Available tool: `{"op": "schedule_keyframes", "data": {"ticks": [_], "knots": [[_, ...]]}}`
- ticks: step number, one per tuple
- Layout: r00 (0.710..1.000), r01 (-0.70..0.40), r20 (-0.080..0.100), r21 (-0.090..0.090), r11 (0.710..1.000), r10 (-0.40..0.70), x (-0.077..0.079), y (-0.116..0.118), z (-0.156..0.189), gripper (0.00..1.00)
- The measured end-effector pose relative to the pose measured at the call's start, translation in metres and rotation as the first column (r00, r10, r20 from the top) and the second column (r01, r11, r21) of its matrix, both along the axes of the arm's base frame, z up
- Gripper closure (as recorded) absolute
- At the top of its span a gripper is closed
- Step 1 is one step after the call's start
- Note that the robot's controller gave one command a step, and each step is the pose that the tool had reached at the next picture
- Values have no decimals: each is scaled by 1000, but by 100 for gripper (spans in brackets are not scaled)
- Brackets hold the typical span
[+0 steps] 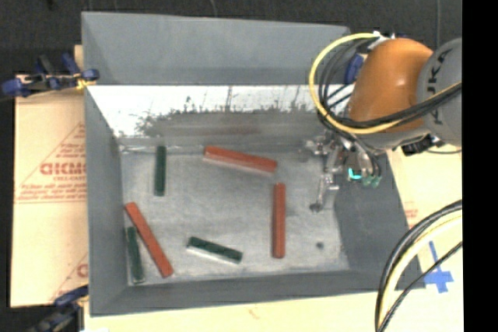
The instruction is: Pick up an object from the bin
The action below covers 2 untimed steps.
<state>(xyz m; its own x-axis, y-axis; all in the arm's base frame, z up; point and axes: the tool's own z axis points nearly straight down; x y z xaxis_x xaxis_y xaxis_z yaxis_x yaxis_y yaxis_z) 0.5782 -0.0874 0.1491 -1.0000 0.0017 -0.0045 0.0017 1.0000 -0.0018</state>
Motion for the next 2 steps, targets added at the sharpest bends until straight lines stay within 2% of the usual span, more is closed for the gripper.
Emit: {"op": "schedule_keyframes", "data": {"ticks": [1, 2], "knots": [[999, 52, 7, -1, 999, -52, 34, 29, -22, 0], [998, 70, 3, 5, 998, -70, 48, 46, -69, 0]]}}
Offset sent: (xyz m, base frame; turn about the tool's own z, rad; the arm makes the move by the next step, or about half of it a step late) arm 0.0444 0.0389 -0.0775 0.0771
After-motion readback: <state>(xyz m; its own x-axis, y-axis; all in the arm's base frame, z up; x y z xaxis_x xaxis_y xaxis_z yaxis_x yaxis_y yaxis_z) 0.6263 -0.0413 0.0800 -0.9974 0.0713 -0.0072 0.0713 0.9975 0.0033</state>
